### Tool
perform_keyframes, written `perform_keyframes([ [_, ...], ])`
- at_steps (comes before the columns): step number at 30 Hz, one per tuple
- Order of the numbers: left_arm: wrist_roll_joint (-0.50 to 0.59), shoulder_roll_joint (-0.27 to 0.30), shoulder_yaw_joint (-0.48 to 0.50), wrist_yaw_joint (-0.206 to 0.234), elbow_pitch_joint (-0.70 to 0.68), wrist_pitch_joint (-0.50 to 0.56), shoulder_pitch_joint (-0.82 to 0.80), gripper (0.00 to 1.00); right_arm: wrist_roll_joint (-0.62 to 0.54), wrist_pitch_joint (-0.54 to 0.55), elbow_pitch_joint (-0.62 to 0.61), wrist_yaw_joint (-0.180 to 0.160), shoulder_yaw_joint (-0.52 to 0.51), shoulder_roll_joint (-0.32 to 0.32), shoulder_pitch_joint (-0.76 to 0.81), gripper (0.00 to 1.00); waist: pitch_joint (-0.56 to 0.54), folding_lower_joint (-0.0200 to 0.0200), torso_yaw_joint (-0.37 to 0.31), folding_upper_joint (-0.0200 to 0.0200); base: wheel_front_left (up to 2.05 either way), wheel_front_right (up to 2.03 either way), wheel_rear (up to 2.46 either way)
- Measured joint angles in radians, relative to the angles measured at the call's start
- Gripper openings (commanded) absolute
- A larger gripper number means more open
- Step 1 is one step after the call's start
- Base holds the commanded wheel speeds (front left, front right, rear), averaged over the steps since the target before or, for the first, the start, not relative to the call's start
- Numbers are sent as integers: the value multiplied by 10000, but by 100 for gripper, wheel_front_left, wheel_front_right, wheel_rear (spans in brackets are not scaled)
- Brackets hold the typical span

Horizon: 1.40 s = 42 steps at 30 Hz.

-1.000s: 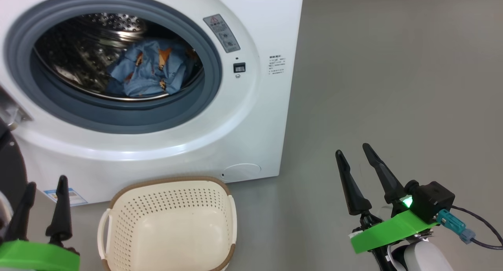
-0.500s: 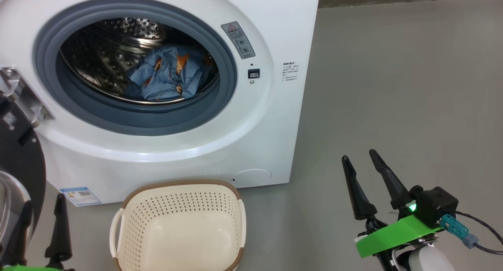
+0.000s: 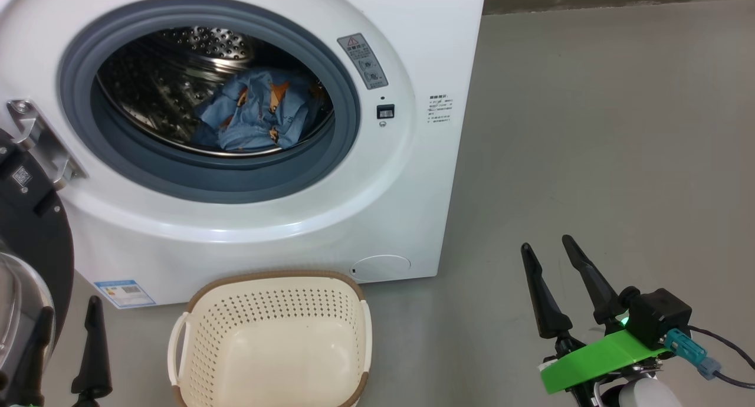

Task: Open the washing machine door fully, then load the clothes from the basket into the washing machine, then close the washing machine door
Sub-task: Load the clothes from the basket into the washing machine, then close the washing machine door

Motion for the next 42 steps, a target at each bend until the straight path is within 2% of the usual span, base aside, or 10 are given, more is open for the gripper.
perform_keyframes([
  [42,621,13,184,79,4,0,67,100,-4,0,82,0,-10,0,-1,100,-42,0,27,0,-1,1,0],
])
